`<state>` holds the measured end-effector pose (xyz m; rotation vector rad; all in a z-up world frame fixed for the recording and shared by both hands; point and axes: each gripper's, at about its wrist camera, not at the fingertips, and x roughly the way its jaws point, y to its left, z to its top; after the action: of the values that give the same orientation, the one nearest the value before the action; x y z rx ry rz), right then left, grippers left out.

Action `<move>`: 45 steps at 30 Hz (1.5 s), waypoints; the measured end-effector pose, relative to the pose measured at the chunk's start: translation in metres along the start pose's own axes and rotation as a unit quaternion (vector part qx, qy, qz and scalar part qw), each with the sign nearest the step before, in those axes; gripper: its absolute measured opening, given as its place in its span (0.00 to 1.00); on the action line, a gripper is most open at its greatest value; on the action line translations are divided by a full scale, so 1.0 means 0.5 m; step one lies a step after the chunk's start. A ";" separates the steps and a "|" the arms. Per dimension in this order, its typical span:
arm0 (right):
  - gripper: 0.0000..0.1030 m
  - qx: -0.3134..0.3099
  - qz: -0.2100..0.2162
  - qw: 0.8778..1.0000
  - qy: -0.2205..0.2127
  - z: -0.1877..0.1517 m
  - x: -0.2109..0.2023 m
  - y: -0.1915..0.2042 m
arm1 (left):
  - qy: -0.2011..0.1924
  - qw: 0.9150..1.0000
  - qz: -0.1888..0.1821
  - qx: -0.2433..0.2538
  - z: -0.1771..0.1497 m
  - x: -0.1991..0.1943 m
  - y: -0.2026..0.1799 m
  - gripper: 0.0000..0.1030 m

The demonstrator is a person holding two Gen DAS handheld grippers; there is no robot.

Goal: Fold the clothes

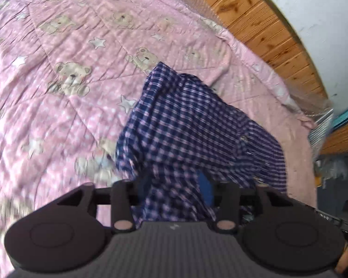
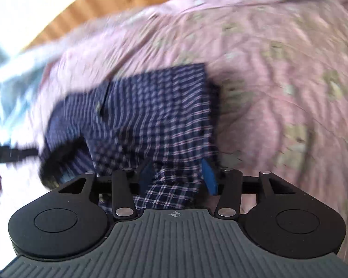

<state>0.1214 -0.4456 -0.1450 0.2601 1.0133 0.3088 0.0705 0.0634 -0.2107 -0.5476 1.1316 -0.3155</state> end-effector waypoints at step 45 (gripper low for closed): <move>0.48 -0.405 0.175 0.882 0.165 -0.252 -0.056 0.507 | -0.067 0.979 0.014 -0.194 -0.135 -0.082 0.177 0.38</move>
<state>-0.0345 -0.2125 -0.0972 -0.3935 1.0817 1.1025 -0.0107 0.1403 -0.2500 -0.8824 1.0738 -0.0282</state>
